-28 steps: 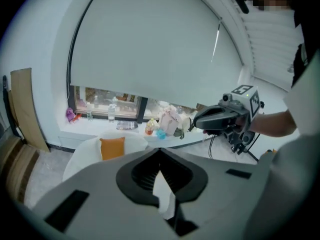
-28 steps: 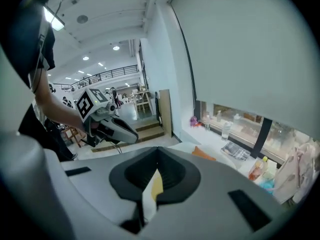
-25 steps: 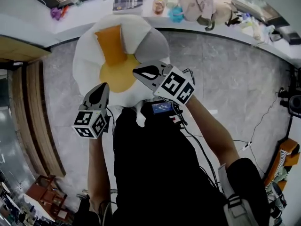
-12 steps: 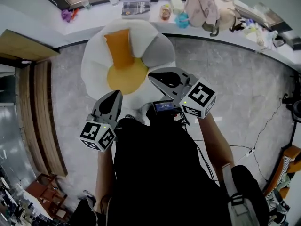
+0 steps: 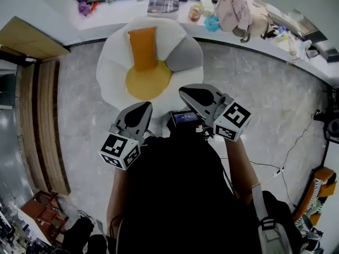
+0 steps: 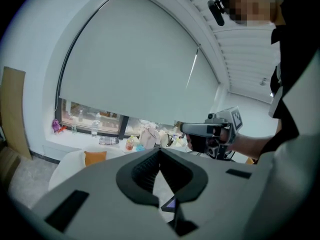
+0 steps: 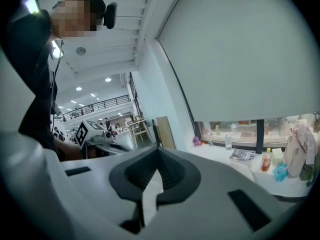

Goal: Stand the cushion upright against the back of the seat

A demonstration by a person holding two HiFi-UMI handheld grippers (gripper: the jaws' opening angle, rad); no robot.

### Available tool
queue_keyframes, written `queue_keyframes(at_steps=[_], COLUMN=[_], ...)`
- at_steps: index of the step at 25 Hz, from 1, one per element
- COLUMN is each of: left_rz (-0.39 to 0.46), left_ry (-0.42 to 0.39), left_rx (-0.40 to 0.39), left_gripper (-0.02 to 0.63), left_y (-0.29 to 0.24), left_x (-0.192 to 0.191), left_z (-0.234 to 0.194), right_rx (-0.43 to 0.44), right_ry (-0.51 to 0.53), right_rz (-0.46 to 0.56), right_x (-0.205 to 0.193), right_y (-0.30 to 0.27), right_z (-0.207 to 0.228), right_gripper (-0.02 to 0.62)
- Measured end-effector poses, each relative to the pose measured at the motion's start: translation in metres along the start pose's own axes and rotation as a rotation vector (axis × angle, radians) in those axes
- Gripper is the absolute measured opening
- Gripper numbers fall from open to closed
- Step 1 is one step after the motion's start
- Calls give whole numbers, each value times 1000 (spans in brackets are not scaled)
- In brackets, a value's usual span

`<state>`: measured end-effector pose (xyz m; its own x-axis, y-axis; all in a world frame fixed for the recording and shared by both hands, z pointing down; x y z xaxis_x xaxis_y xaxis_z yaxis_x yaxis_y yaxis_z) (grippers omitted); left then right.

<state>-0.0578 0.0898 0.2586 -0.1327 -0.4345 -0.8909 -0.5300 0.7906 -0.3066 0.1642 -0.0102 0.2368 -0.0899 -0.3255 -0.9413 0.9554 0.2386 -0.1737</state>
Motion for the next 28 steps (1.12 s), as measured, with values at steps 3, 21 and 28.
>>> queue_keyframes(at_steps=[3,21,28], left_rz=[15,-40,-85], left_ry=[17,68,30], left_rx=[8,-99,-196], left_gripper=[12,12,12], left_y=[29,160,161], left_x=[-8,-77,-94], left_z=[-4,-22,-9], right_rx=[12,-99,-206], right_ry=[15,-26,-77], right_rz=[-12,-65,-96], right_x=[-1,-41,-69], right_y=[-13,-47,-9], right_z=[-27,-171,-203], right_gripper=[17,17,17])
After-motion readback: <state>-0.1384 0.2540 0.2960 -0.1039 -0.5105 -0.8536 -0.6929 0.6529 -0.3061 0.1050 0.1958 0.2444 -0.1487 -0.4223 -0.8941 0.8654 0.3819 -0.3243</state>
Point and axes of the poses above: the fingertips, and each gripper's own axes: y backward along the fingers, z to its right, x out of its top, the point moved 10 cm from there along y, backward along the fingers, and after that the axes turned 2 degrees about z, right-handed, at the moved point
